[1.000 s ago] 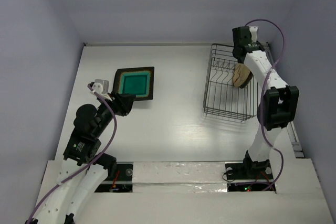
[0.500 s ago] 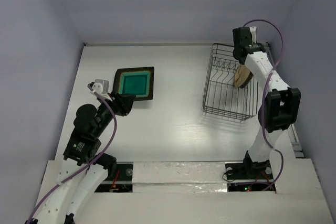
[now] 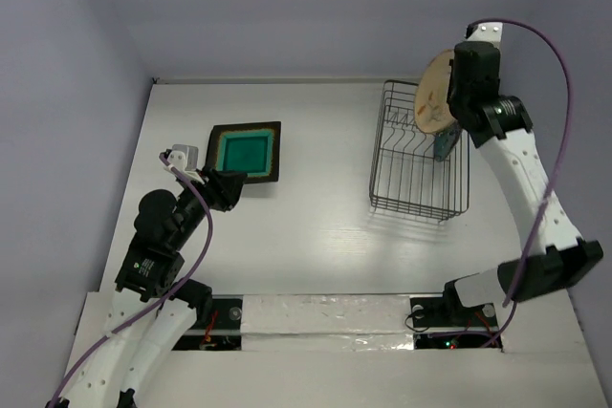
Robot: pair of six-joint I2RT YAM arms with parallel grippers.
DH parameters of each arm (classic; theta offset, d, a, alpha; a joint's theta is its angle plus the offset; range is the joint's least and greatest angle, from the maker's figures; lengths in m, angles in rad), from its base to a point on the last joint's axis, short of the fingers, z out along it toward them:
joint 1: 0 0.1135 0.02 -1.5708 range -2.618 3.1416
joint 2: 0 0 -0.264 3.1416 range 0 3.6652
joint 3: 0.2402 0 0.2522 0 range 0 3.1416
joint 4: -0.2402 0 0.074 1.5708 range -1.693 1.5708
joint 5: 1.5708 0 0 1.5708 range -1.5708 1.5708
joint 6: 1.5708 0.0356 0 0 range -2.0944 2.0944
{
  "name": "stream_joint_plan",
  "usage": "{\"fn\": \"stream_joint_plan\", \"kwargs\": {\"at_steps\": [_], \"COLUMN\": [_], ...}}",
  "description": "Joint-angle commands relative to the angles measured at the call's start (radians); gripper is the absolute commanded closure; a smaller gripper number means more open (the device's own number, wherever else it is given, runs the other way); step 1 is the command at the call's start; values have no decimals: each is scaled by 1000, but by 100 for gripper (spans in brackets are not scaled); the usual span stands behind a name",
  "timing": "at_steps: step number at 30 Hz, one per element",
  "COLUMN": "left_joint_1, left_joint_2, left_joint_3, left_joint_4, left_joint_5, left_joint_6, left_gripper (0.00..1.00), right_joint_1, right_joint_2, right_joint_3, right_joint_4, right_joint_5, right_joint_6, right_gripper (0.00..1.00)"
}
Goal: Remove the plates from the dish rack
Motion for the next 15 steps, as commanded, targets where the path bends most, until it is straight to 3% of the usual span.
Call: {"fn": "stream_joint_plan", "kwargs": {"at_steps": [1,10,15], "left_joint_1": [-4,5,16], "left_joint_2": [-1,-6,-3], "left_joint_3": [23,23,24], "left_joint_4": [49,49,53], "left_joint_5": [-8,-34,-32], "left_joint_6": [5,5,7], "left_gripper": [69,69,69], "right_joint_1": [87,299,535], "right_joint_2": [-177,-351,-279], "right_joint_3": [-36,-462,-569], "right_joint_4": [222,498,573], "right_joint_5": [-195,-729,-814], "right_joint_6": [84,312,371], "right_gripper": [100,100,100]}}
